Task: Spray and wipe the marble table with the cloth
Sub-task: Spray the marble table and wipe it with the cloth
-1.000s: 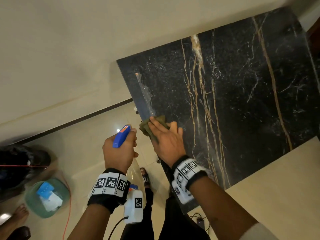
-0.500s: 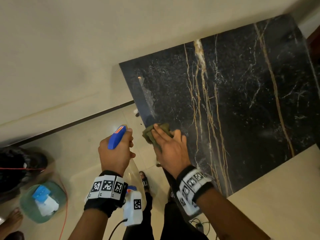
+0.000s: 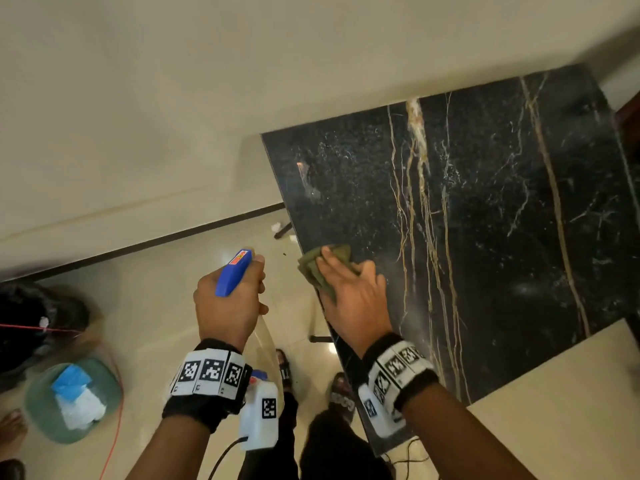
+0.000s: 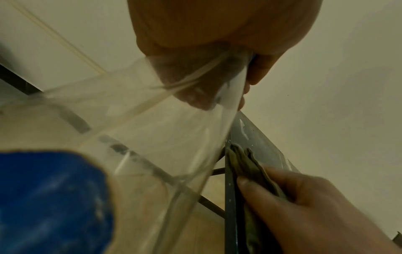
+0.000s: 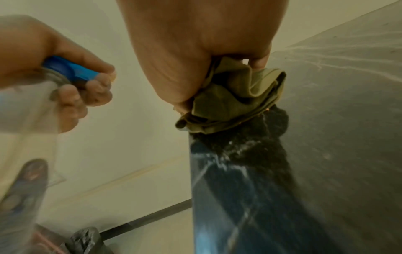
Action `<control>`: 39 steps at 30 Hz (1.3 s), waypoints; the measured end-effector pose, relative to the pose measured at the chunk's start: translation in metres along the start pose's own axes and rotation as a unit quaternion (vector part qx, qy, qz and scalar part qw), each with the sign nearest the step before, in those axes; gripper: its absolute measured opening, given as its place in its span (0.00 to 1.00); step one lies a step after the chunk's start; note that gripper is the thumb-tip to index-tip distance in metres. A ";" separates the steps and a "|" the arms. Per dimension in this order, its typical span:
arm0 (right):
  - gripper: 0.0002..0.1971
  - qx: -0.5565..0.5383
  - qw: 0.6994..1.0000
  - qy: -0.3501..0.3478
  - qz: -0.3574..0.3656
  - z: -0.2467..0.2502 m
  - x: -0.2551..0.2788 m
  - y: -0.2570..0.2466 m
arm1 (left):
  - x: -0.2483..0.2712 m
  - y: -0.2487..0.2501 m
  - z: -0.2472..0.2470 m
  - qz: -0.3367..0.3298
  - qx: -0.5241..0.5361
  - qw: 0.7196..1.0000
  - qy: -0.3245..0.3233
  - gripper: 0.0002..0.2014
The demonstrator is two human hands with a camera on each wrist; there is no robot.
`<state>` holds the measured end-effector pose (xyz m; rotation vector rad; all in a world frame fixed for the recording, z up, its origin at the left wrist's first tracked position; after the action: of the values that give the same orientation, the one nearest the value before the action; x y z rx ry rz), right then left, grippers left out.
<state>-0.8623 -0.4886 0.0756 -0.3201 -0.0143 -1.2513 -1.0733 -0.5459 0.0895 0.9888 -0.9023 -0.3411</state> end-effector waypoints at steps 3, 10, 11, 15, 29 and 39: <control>0.23 0.012 1.000 -0.011 -0.016 -0.002 0.013 0.004 | 0.001 0.003 -0.004 0.001 0.009 1.000 -0.003 0.14; 0.21 0.013 1.000 0.024 -0.007 0.011 -0.071 -0.014 | 0.004 0.010 0.006 -0.006 0.001 1.000 0.005 0.13; 0.21 0.014 1.000 0.027 -0.005 0.014 -0.090 -0.018 | 0.004 0.010 0.007 -0.010 -0.007 1.000 0.003 0.13; 0.20 0.019 0.999 0.027 -0.003 0.019 -0.128 -0.030 | 0.001 0.018 0.012 -0.029 -0.034 0.999 0.003 0.13; 0.23 0.015 1.000 0.017 0.020 0.025 -0.124 -0.017 | -0.051 0.074 -0.027 -0.016 -0.030 0.999 0.004 0.17; 0.23 0.005 0.999 0.026 0.032 0.032 -0.174 -0.025 | -0.081 0.079 -0.068 -0.008 -0.022 1.000 0.003 0.17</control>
<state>-0.9360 -0.3263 0.0795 -0.2766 0.0338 -1.1961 -1.0801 -0.4141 0.0991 0.9559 -0.8780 -0.3702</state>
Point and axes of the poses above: each hand's wrist, its own x-axis away from the middle knuckle, its own z-axis out of the back of the hand, y = z × x, the point moved 9 cm from there along -x, towards the middle knuckle, and after that the axes turned 3 degrees about y, right-handed, at the moved point
